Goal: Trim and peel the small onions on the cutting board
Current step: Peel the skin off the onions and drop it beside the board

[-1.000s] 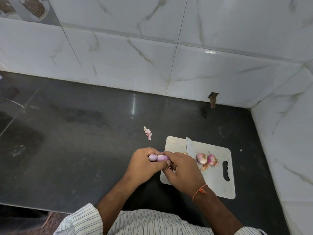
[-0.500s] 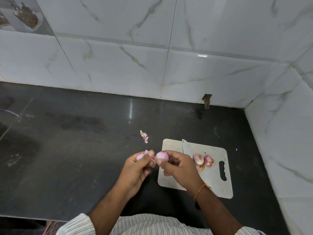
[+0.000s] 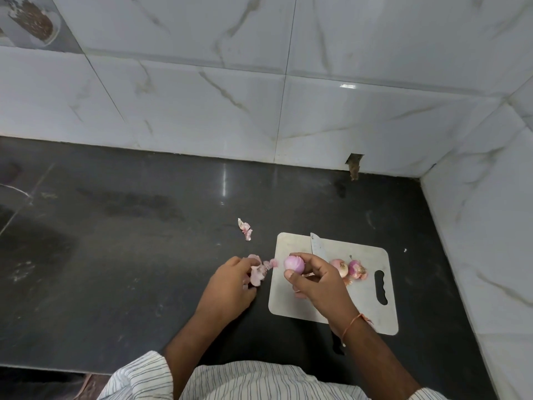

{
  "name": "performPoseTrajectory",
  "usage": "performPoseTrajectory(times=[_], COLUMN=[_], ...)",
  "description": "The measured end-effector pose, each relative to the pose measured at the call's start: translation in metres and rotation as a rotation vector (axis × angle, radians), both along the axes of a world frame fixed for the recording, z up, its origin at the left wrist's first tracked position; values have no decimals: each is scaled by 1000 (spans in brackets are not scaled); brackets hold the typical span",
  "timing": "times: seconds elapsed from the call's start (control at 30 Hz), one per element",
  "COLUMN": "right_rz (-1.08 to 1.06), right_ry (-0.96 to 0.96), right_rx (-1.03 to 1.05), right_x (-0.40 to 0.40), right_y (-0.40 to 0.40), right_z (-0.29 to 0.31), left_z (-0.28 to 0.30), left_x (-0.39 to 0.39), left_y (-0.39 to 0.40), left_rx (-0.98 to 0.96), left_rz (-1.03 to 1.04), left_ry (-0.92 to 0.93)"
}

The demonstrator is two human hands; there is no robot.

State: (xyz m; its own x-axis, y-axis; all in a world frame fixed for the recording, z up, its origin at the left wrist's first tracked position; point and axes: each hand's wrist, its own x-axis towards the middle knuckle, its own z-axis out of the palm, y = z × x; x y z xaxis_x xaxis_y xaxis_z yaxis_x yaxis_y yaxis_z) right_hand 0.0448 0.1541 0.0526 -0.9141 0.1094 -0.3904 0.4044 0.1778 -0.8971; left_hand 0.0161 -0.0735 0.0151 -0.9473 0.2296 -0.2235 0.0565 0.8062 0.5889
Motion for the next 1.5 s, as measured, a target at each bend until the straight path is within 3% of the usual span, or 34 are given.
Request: performPoseTrajectory(times=[0.17,0.33,0.47,0.63,0.77,1.17,1.3,1.5], right_rz=[104,208,314,318,293,345,348,357], right_ry=[48,149,240,355,395,485,501,484], right_rx=[210,436,500,632,677,638,624,664], right_x=[-3,-5,-5,-6,-4,5,6,5], right_y=[2,-9,-18,-21,-19,-20,-22,-24], right_z=[-4,-2,5,12,18,23,26,23], left_z=[12,42,56,61,64,73,68,61], left_x=[0,2,12,9,6,9,9,13], left_y=[-4,17,26,24,20,23,25,26], left_rx=[-21,411,378,450,643,815,830,810], left_rz=[3,185,79,228,339,272,257,210], left_ry=[141,-73,-47,-11,-236,-461,-441,-250])
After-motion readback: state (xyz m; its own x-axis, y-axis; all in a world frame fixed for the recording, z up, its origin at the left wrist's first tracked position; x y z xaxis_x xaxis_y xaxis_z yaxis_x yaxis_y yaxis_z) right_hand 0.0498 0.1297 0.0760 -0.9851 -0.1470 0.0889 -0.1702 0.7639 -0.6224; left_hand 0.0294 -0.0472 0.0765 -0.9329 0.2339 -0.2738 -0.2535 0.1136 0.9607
